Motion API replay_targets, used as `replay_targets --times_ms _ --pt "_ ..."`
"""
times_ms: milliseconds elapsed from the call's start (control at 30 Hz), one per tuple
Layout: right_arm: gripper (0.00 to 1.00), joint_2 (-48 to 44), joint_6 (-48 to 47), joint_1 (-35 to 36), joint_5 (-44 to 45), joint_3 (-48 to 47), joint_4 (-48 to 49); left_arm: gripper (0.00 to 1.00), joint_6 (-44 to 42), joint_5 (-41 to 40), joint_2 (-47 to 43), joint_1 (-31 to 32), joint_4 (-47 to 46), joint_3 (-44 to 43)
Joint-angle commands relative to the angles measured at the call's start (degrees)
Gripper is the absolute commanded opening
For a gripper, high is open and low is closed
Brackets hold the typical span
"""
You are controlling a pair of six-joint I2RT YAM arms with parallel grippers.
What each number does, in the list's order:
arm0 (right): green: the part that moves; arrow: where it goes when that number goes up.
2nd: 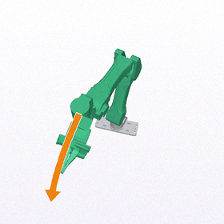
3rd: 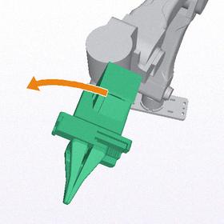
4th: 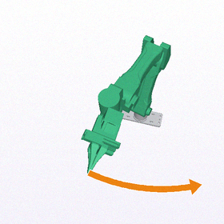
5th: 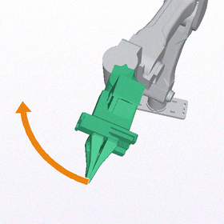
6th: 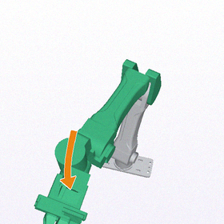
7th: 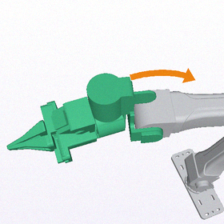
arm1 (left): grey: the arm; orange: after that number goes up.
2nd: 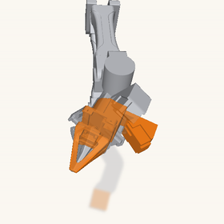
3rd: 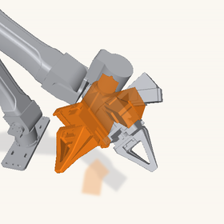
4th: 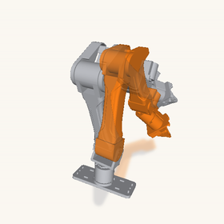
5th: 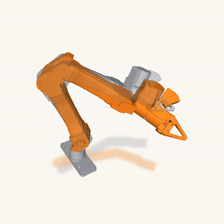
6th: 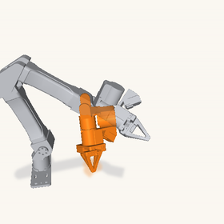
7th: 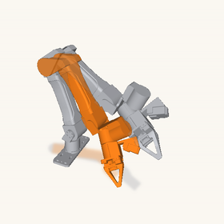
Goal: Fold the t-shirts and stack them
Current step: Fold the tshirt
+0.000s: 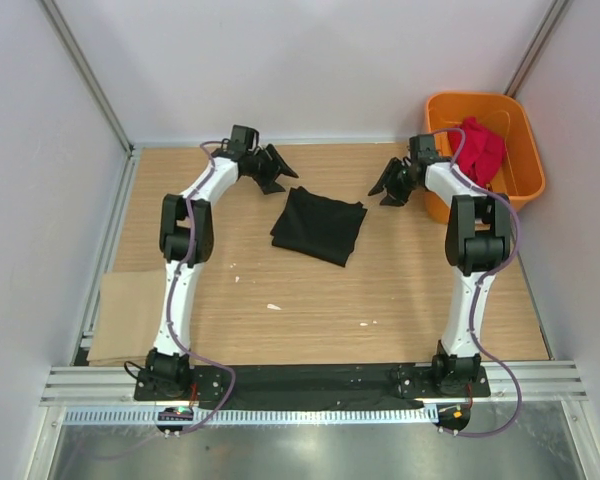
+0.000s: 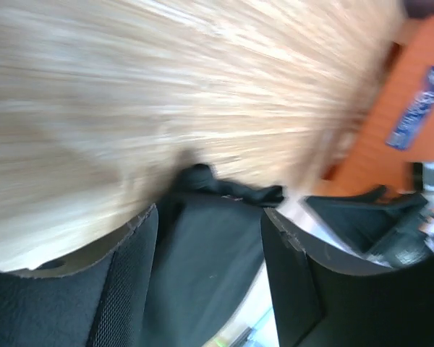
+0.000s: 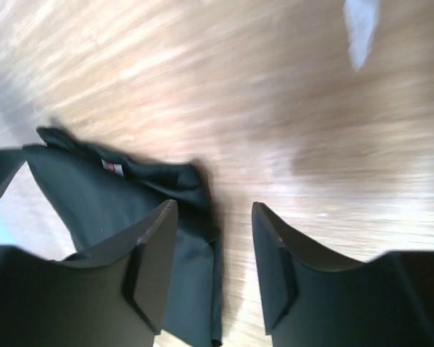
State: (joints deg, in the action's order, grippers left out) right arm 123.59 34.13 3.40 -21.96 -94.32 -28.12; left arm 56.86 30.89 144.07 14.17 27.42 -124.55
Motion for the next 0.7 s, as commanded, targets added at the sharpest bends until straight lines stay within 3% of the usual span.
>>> replay_targets --times_ms 0,133,300,400,667 --pt "0.52 -4.76 -6.17 0.12 5.86 -5.69 -2.01 0.61 -10.52 -6.28 -8.08 -0.99 6.68 -4.66" --pt "0.57 -10.02 -9.43 2.30 4.65 -2.73 -2.47 0.60 -15.10 -6.64 -21.16 -1.25 3.70 8.42" --pt "0.66 -13.55 -9.96 5.74 3.50 6.23 1.21 0.64 -18.88 0.90 -26.91 -0.99 -0.88 21.26" --pt "0.64 -14.52 -10.66 7.49 3.94 8.27 2.97 0.63 -22.58 1.80 -30.07 -0.64 -0.96 26.44" --pt "0.62 -9.08 -12.16 14.53 13.93 0.12 -1.31 0.58 -22.32 2.15 -38.07 -0.29 -2.81 37.36"
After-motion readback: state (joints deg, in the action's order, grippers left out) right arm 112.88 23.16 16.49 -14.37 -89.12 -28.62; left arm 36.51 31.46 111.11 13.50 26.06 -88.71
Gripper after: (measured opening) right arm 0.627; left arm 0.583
